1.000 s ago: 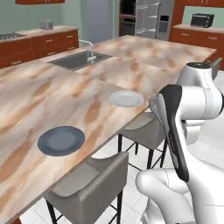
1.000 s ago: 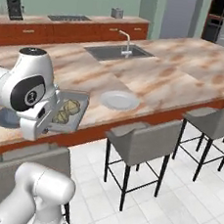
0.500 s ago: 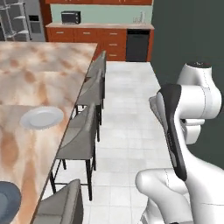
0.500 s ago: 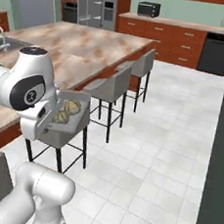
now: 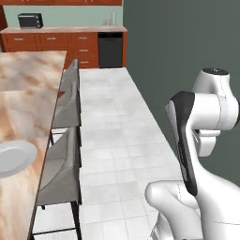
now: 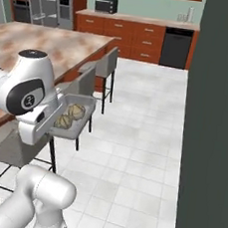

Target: Place two dumplings into each of the tupperware containers and then place the containers in the fridge.

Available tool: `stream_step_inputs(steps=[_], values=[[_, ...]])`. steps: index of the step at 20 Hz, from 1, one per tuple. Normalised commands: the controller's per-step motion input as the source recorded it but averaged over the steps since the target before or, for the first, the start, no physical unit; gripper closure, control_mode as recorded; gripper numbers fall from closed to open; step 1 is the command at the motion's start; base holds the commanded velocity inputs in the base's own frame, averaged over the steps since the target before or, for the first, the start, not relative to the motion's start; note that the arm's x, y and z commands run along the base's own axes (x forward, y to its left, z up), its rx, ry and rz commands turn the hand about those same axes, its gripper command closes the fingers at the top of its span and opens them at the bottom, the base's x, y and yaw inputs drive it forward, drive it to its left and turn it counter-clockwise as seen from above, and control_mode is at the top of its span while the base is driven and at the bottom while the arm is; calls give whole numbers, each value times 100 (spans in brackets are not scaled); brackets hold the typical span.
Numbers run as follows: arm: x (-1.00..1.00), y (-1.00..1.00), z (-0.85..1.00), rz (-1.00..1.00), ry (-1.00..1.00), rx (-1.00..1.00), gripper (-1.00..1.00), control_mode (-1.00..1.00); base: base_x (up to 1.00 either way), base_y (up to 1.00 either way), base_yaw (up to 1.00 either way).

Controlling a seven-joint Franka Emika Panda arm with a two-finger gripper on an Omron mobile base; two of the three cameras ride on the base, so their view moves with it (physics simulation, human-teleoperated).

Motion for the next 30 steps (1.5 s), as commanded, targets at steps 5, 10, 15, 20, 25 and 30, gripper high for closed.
stream_step_inputs(steps=[5,10,15,20,25,30], values=[[0,0,0,0,0,0,100,100,100,34,0],[0,0,0,0,0,0,100,100,100,-3,-1],[0,0,0,0,0,0,100,100,100,-14,-2],[0,0,0,0,0,0,100,100,100,-16,0],[0,0,0,0,0,0,100,100,100,-8,0],[0,0,0,0,0,0,100,100,100,0,-1]])
